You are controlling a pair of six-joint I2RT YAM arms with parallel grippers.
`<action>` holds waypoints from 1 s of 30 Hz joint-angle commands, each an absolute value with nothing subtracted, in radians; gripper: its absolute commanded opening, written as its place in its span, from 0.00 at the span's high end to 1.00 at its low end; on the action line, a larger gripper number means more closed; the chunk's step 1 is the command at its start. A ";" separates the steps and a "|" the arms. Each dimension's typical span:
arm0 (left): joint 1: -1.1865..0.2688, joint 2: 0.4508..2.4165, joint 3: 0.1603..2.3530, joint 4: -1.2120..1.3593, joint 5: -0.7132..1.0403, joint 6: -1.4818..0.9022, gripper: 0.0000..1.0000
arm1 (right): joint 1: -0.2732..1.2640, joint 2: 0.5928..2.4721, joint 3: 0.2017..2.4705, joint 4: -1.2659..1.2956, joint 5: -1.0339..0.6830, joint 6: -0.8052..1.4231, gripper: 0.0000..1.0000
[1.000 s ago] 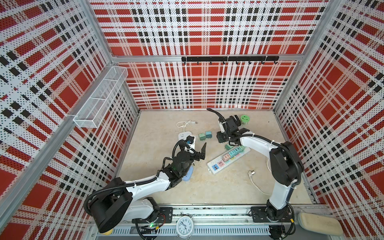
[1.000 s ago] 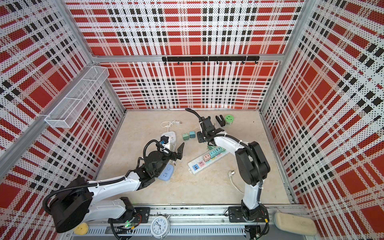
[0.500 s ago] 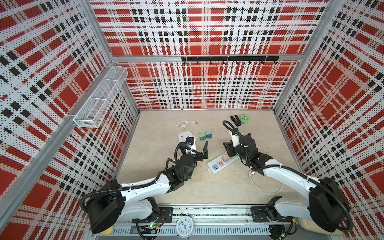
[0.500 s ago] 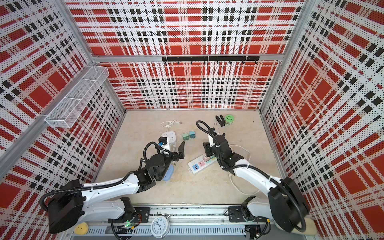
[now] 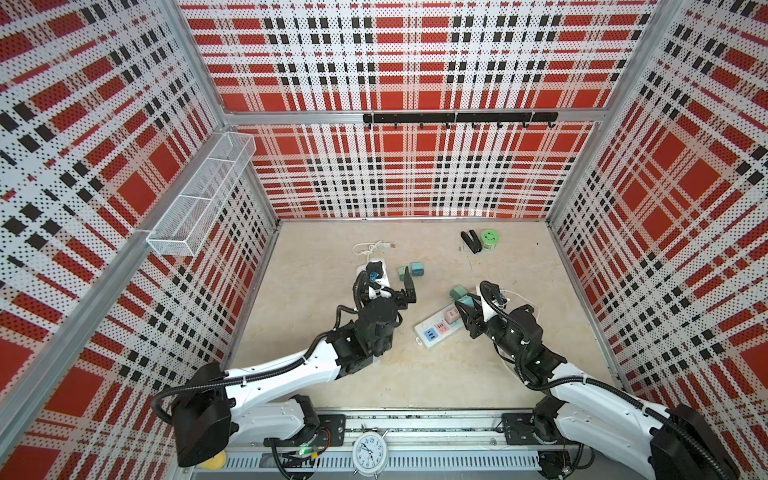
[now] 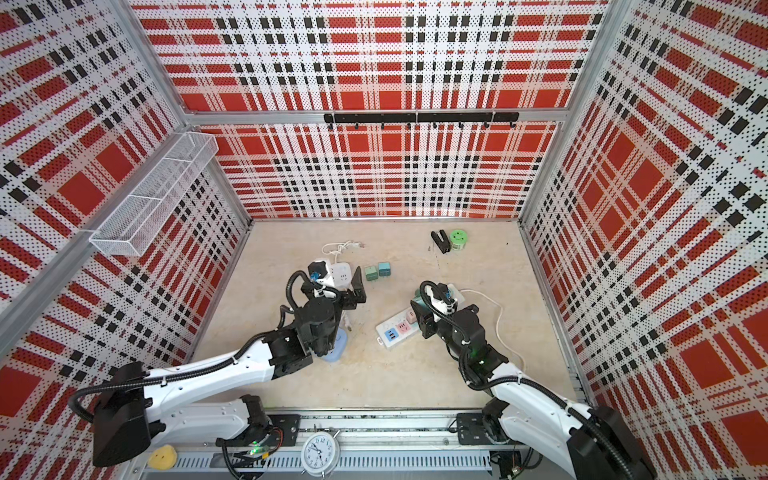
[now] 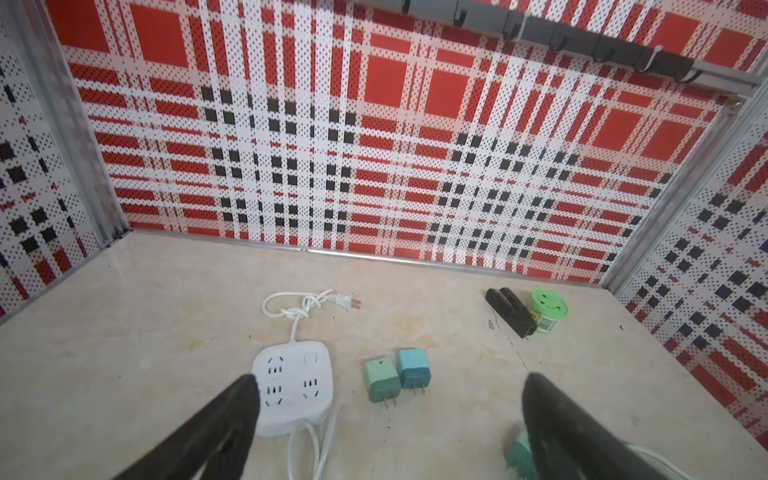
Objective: Insert the plug
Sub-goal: 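Bring teal adapter toward left gripper while left gripper moves in to take it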
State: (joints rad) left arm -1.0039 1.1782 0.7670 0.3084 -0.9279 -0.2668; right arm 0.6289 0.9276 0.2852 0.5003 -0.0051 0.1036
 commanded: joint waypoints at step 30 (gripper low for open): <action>-0.998 1.200 0.791 0.242 -0.016 -0.095 0.06 | 0.843 0.961 0.184 0.956 0.032 -0.387 1.00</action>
State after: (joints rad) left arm -0.9962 1.2003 0.7574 0.2489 -0.1261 -0.0994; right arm 0.8368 0.9806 0.1921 0.8452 0.0383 -0.2863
